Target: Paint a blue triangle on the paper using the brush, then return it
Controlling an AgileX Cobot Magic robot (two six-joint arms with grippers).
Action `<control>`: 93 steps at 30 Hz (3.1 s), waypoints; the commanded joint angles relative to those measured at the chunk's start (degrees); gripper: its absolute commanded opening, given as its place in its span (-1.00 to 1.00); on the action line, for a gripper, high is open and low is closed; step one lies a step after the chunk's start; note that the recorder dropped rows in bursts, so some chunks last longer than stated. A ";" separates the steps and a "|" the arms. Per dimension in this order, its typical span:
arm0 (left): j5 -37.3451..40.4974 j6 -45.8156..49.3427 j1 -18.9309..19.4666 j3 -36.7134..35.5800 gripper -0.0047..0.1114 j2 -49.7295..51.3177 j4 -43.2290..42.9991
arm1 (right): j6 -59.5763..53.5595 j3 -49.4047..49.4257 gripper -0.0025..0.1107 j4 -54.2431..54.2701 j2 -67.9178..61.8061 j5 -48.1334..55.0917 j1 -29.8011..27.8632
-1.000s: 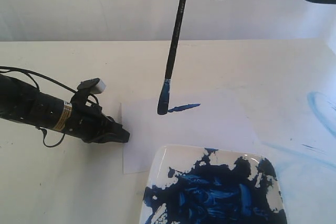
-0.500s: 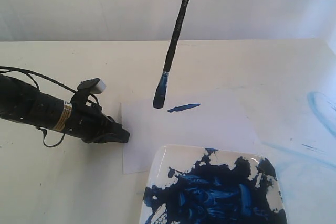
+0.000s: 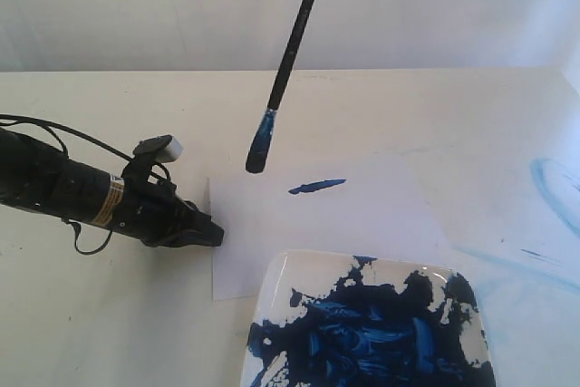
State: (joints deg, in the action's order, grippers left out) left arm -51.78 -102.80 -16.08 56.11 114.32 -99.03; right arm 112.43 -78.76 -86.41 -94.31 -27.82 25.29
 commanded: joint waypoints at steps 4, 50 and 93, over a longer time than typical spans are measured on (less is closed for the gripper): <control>2.15 0.25 -0.15 -0.12 -0.92 0.04 -0.91 | -42.01 3.05 -0.96 34.84 0.46 1.30 0.86; 2.15 1.26 -0.15 -0.12 -0.92 0.04 -0.91 | -198.00 3.39 -0.96 178.60 0.66 40.03 8.32; 2.15 1.26 -0.15 -0.12 -0.92 0.04 -0.91 | -201.78 -7.23 -0.96 186.36 -16.10 31.38 9.12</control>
State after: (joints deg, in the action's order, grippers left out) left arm -51.78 -101.67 -16.08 56.11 114.32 -98.94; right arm -89.48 -85.13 99.95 -110.08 3.70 34.30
